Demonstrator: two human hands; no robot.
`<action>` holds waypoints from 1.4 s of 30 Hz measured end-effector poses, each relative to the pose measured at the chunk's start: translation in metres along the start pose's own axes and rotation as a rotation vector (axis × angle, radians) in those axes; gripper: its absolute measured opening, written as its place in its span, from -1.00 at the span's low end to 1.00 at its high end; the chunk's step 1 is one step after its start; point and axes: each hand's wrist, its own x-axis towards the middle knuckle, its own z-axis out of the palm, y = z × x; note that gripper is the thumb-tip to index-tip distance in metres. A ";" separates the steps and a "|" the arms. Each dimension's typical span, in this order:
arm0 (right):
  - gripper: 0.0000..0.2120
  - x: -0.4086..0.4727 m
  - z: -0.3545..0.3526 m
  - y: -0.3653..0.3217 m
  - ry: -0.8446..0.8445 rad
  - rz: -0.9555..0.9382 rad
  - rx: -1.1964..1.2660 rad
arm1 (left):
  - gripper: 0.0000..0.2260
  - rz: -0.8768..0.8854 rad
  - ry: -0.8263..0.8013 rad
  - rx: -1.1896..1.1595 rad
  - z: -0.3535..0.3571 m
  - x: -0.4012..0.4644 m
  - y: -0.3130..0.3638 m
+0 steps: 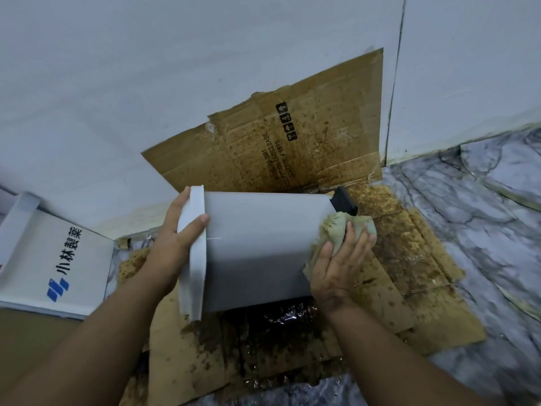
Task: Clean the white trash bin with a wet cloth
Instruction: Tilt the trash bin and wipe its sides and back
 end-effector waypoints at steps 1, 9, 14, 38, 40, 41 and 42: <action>-0.43 -0.007 0.002 -0.013 -0.014 0.031 -0.027 | -0.50 0.014 0.009 0.010 0.003 0.000 0.002; -0.52 -0.069 0.004 -0.136 -0.273 -0.518 -0.052 | -0.49 0.069 0.007 0.017 0.019 0.002 0.022; -0.48 -0.015 -0.007 -0.027 -0.185 -0.512 -0.160 | -0.51 0.050 0.027 0.054 0.019 -0.002 0.023; -0.53 0.064 -0.039 0.001 -0.527 0.111 0.231 | -0.03 -0.114 -0.062 0.207 -0.023 0.025 0.049; -0.53 0.061 -0.037 0.000 -0.603 0.150 0.210 | -0.14 -0.169 -0.088 0.219 -0.024 0.025 0.044; -0.50 0.058 -0.035 0.004 -0.631 0.160 0.178 | -0.20 -0.197 -0.091 0.230 -0.021 0.023 0.037; -0.48 0.054 -0.034 0.009 -0.662 0.169 0.145 | -0.25 -0.219 -0.092 0.240 -0.017 0.020 0.028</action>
